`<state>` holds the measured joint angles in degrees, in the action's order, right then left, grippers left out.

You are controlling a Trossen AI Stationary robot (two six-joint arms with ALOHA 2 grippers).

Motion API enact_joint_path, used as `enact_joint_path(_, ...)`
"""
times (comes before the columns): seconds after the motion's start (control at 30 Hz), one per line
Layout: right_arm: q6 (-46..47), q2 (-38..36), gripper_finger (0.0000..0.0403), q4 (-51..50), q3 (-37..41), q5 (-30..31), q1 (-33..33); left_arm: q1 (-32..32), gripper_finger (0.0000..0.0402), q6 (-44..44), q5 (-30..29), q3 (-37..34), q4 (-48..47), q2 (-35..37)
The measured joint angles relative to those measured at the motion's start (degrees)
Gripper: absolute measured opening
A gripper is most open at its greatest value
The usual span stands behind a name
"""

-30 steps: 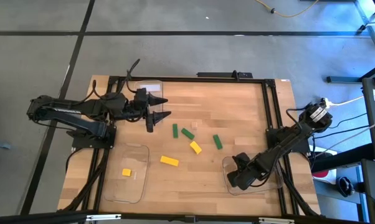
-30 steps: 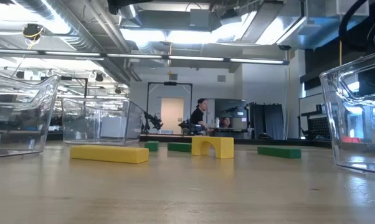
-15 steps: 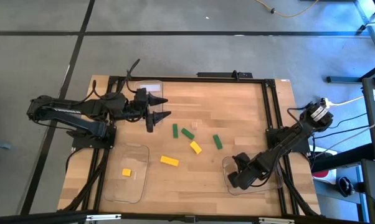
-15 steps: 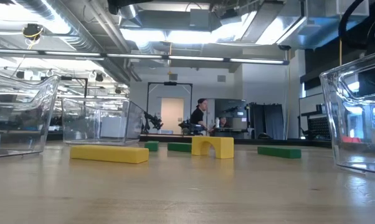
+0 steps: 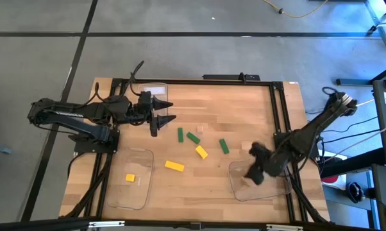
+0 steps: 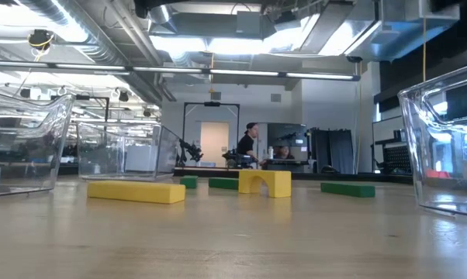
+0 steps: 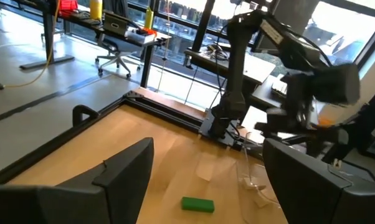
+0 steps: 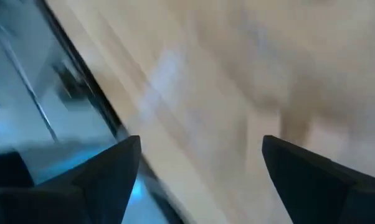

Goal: Sort & place blocks by color
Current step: Put the brown block into the bottom right transparent bin

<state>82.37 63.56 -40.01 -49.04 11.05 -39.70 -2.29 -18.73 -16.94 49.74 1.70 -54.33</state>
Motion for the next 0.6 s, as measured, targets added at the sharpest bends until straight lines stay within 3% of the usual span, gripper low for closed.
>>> enact_joint_path(0.1,-8.1,-3.4,0.0336,3.6,0.0,8.0,3.6,0.0,0.0292,-0.9,0.1,0.0,0.0,0.0)
enact_joint_path(0.2,-18.2,-5.2,0.0336,8.1,0.0,11.3,8.7,0.0,0.0292,-2.1,0.1,0.0,0.4,0.0)
enact_joint_path(0.33,-31.7,-5.5,0.0337,15.3,0.0,10.5,16.1,0.0,0.0292,-2.2,0.2,0.0,1.3,0.0)
enact_joint_path(0.6,-49.5,-4.7,0.0337,26.1,0.0,0.8,28.2,0.0,0.0292,-2.3,3.9,0.0,3.6,0.0)
